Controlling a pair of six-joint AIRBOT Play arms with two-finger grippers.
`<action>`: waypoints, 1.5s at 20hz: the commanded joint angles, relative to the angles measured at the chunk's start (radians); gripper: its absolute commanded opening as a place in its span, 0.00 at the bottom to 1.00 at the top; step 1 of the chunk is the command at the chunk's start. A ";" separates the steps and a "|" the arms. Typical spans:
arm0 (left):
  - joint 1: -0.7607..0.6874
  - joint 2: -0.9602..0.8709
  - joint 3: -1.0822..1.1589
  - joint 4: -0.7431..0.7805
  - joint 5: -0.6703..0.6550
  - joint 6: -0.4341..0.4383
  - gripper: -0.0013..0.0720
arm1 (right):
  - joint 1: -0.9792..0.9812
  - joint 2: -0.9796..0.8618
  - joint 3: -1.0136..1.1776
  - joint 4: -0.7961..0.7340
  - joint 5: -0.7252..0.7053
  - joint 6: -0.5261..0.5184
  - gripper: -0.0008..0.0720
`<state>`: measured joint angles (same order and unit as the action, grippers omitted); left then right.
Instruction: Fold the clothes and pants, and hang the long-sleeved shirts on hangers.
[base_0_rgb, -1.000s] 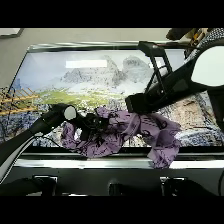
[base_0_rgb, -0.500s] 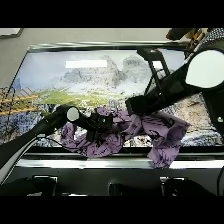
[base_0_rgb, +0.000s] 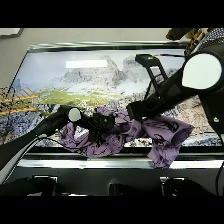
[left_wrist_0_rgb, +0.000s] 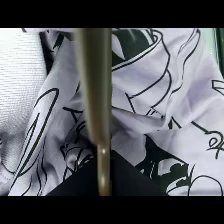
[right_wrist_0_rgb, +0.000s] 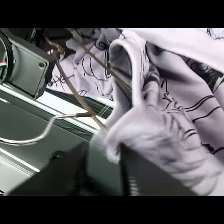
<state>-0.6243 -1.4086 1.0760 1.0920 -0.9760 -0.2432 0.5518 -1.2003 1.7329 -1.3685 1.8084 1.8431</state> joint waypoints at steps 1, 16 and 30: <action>0.000 0.000 0.001 -0.001 0.002 -0.004 0.05 | 0.000 0.008 0.000 -0.004 0.021 0.001 0.55; 0.000 0.000 0.002 -0.001 0.002 -0.004 0.05 | 0.000 0.114 -0.007 -0.212 -0.022 -0.296 0.77; 0.000 0.000 0.001 0.000 0.001 -0.004 0.05 | 0.000 0.141 -0.261 -0.057 -0.100 -0.557 0.77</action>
<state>-0.6243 -1.4086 1.0763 1.0912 -0.9749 -0.2474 0.5514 -1.0634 1.5330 -1.4380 1.7580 1.3811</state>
